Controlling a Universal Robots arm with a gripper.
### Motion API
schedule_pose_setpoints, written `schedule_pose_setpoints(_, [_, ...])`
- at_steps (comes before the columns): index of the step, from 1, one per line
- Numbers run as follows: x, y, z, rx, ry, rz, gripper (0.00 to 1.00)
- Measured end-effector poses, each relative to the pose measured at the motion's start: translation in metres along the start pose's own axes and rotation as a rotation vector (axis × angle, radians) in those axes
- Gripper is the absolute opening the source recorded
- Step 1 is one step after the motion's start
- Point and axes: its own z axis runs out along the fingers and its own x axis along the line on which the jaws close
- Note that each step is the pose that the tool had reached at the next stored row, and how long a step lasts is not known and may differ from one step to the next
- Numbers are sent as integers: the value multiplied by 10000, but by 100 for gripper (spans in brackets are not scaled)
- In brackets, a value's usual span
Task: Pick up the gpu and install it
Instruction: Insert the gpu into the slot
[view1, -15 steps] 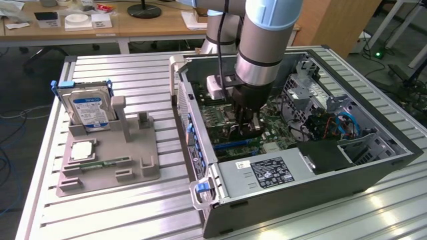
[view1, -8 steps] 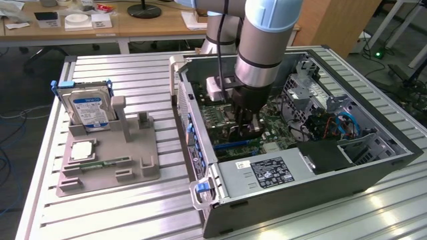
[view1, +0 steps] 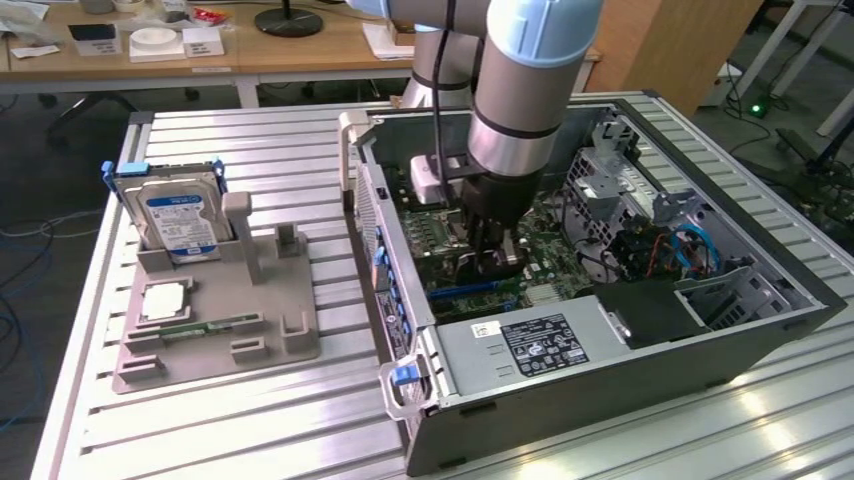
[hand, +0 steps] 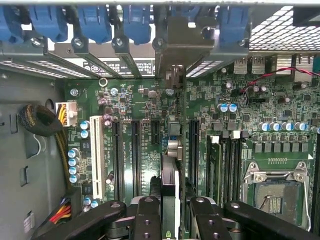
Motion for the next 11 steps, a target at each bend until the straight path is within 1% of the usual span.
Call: schedule_pose_setpoints(11, [1, 5, 31, -4, -4, 1, 27])
